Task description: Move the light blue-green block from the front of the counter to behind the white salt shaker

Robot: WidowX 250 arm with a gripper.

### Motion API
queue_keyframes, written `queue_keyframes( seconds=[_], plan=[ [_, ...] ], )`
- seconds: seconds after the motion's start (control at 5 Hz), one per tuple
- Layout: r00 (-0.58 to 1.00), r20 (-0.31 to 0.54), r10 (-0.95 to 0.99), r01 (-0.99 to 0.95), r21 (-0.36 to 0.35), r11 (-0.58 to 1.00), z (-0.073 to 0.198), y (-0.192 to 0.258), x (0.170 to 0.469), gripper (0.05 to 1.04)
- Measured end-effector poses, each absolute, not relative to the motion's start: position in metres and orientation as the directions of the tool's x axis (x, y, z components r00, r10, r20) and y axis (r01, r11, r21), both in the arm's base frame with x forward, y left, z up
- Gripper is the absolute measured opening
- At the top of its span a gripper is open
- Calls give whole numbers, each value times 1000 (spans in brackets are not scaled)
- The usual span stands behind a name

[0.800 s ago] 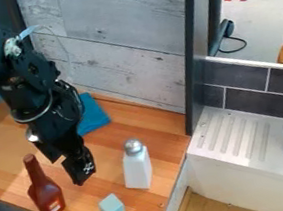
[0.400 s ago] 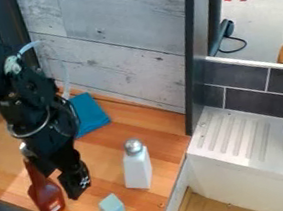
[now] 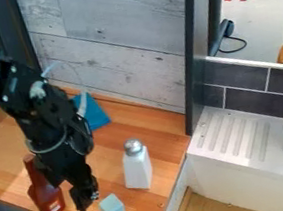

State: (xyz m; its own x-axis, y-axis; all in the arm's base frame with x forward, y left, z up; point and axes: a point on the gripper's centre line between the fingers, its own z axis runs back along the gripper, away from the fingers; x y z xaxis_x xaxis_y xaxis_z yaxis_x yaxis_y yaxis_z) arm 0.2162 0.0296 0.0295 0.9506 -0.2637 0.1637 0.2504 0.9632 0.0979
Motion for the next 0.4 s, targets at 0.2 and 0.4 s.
queue_keyframes(
  seconds=[0.2, 0.4],
  plan=[
    [951, 172, -257, 246, 79, 966, 16, 26, 219, 1005],
    [949, 168, -268, 260, 70, 963, 9, 20, 220, 1005]
  ],
)
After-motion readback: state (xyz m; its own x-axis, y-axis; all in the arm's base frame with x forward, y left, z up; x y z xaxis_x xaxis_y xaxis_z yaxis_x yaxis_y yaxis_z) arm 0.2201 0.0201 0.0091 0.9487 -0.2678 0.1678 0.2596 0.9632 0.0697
